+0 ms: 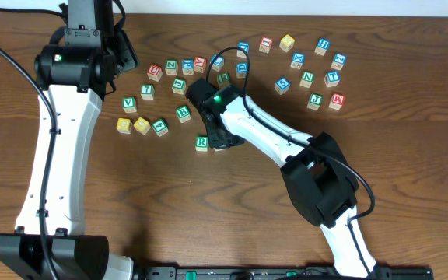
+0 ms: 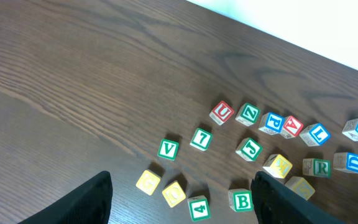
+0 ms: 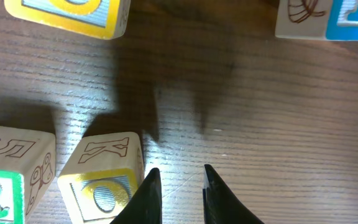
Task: Spell out ROBOT
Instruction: 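Lower the O block right of R and open the right gripper, then move the right gripper up toward the blocks at upper left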
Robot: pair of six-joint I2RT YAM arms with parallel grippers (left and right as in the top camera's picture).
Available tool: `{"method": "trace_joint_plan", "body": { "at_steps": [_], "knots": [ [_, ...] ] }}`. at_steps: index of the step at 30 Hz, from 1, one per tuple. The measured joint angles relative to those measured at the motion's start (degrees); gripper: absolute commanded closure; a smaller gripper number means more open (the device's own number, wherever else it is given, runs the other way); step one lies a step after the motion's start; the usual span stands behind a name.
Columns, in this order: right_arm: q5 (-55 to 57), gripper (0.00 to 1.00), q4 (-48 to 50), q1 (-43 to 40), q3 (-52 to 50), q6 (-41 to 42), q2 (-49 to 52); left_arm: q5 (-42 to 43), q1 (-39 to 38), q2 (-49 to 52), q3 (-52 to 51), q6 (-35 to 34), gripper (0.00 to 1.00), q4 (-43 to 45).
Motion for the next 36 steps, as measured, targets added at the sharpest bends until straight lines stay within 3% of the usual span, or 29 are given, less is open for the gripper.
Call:
{"method": "trace_joint_plan", "body": {
  "at_steps": [21,25,28,30,36],
  "knots": [
    [-2.9,0.85,-0.1,1.5,0.0,0.1,0.0,0.0,0.0,0.0,0.0,0.0,0.29,0.0],
    [-3.0,0.82,-1.8,1.2,0.9,-0.3,0.0,0.0,0.0,0.0,0.0,0.0,0.29,0.0],
    [-3.0,0.72,-4.0,0.7,4.0,-1.1,0.0,0.0,0.0,0.0,0.0,0.0,0.29,0.0],
    [-3.0,0.54,-5.4,0.1,7.0,-2.1,0.0,0.0,0.0,0.0,0.0,0.0,0.29,0.0],
    [-3.1,0.34,-6.5,-2.8,15.8,-4.6,0.0,0.0,0.0,0.0,0.0,0.0,0.29,0.0]
  ]
}}
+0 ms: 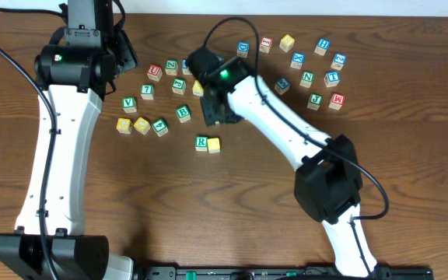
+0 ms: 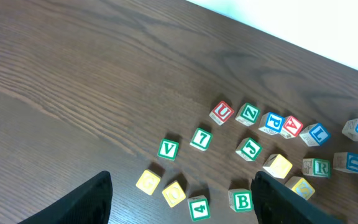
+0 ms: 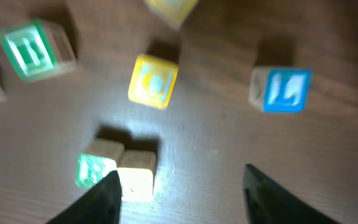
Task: Spell out ROBOT
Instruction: 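Move the right gripper up toward the blocks at upper left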
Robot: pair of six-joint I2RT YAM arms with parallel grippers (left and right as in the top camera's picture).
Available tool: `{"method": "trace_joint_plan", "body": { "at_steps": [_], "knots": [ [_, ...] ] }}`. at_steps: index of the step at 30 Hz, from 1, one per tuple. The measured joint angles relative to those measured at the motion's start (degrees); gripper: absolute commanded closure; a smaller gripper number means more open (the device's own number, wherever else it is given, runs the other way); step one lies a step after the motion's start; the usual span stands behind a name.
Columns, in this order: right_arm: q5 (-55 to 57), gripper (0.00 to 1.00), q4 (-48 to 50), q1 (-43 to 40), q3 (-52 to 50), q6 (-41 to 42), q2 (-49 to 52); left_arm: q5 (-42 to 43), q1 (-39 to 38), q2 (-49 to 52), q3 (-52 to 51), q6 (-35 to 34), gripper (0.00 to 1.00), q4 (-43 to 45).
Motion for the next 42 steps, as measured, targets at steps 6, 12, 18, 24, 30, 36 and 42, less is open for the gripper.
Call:
{"method": "trace_joint_plan", "body": {
  "at_steps": [6,12,18,24,30,36,42],
  "knots": [
    [-1.2,0.14,0.5,-3.5,3.8,-0.6,0.0,0.0,0.0,0.0,0.0,-0.5,0.29,-0.6],
    [-3.6,0.12,1.6,-5.9,4.6,-0.6,0.0,0.0,0.0,0.0,0.0,-1.5,0.29,-1.3],
    [-6.2,0.16,4.5,-6.2,4.7,-2.9,0.0,0.0,0.0,0.0,0.0,-1.6,0.29,-1.5],
    [-7.2,0.18,5.5,-6.2,4.7,-4.0,0.0,0.0,0.0,0.0,0.0,-1.6,0.29,-1.7],
    [-10.2,0.17,8.9,-6.2,4.7,-7.8,0.0,0.0,0.8,0.0,0.0,-1.6,0.29,0.8],
    [-11.7,0.16,14.9,-5.0,4.7,-13.0,0.0,0.0,5.7,0.0,0.0,-1.6,0.29,0.4],
    [-10.8,0.18,21.4,-0.8,4.7,-15.6,0.0,0.0,9.1,0.0,0.0,-1.6,0.29,-2.4]
  ]
}}
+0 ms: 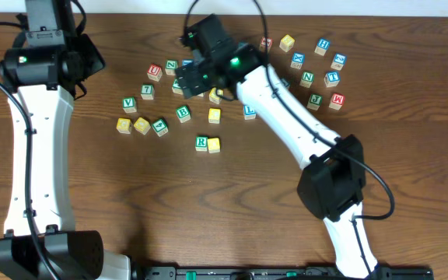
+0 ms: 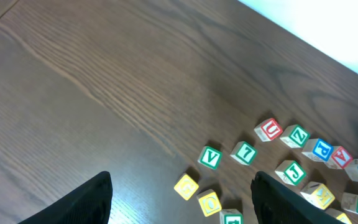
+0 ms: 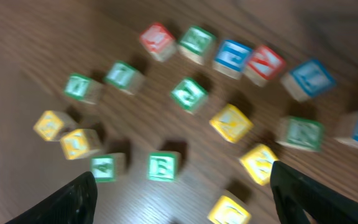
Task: Spell out ROBOT
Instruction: 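Move the right gripper up toward the blocks at upper left, then lower the right gripper onto the green-lettered B block and grasp it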
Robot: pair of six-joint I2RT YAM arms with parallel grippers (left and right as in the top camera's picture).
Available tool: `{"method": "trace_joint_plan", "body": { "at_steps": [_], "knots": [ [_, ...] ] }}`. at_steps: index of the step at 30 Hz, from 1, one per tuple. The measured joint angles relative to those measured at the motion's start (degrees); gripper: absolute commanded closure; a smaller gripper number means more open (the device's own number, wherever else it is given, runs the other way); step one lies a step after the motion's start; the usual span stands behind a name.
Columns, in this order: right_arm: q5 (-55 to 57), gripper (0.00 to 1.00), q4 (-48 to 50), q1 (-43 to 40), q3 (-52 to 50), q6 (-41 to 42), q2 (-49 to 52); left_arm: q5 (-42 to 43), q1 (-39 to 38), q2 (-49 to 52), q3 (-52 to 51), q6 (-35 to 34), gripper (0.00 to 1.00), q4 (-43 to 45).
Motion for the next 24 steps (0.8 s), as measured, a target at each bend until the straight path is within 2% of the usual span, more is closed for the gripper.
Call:
{"method": "trace_joint_plan", "body": {
  "at_steps": [7,24],
  "knots": [
    [2.7,0.20,4.5,4.7,0.2,-0.6,1.8,0.0,0.1,0.0,0.0,0.1,0.29,-1.1],
    [3.6,0.20,4.8,4.0,0.2,-0.6,8.4,-0.4,2.0,0.0,0.0,0.3,0.29,-3.0]
  ]
}}
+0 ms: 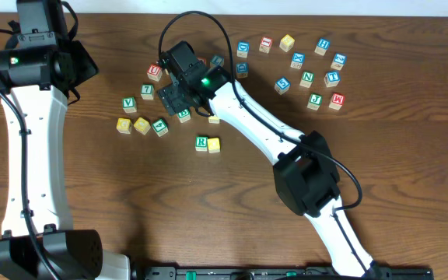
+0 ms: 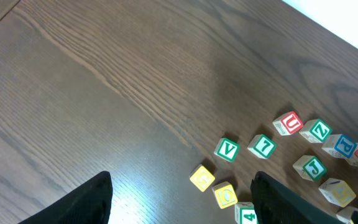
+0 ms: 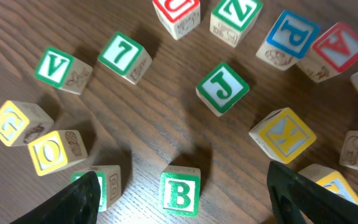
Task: Spell out ROBOT
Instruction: 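Lower the right gripper onto the green-lettered B block and grasp it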
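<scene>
A green R block (image 1: 201, 142) and a yellow block (image 1: 214, 145) lie side by side on the table's near middle. My right gripper (image 3: 182, 202) hangs open over the left cluster, with the green B block (image 3: 180, 193) between its wide-spread fingers (image 3: 73, 199), not touched. In the overhead view the right gripper (image 1: 177, 101) covers that spot. A yellow O block (image 3: 51, 151) lies left of the B. My left gripper (image 2: 182, 205) is open and empty, high over the far left, with the yellow O block (image 2: 225, 195) below it.
Around the B lie V (image 3: 58, 68), 7 (image 3: 124, 56), J (image 3: 222, 88), yellow K (image 3: 283, 137), red U (image 3: 176, 9) and a yellow G (image 3: 11, 122). Several more blocks (image 1: 309, 62) are scattered at the back right.
My right gripper has moved left and lower, from above the back of the cluster to right over the B block. The left arm has shifted slightly; its view slid a little.
My right gripper stood nearly shut at the table beside a yellow O block next to the R. Then it was open and raised, with that pair left together. Then it was over the back cluster while the left arm had swung left. Now it brackets the B.
</scene>
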Robot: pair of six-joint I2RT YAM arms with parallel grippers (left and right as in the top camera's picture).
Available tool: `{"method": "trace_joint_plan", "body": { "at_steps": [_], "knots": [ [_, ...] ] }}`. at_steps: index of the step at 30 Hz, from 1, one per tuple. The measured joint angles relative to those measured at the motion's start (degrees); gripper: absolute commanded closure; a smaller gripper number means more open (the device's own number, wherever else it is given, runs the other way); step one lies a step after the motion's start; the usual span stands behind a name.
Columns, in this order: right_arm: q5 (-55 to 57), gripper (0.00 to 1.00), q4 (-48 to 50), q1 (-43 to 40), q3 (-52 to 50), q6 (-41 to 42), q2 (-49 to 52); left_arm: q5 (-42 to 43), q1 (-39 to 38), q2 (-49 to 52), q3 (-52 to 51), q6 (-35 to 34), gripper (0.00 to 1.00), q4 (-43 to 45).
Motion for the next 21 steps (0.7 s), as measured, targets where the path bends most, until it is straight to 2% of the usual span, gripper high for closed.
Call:
{"method": "trace_joint_plan", "body": {
  "at_steps": [13,21],
  "knots": [
    [-0.2,0.27,0.2,0.0,-0.1,0.9,1.8,0.0,0.0,0.0,0.0,0.0,0.29,-0.4],
    [0.0,0.40,0.9,0.1,-2.0,1.9,1.8,0.0,0.0,0.0,0.0,0.0,0.29,-0.4]
  ]
}}
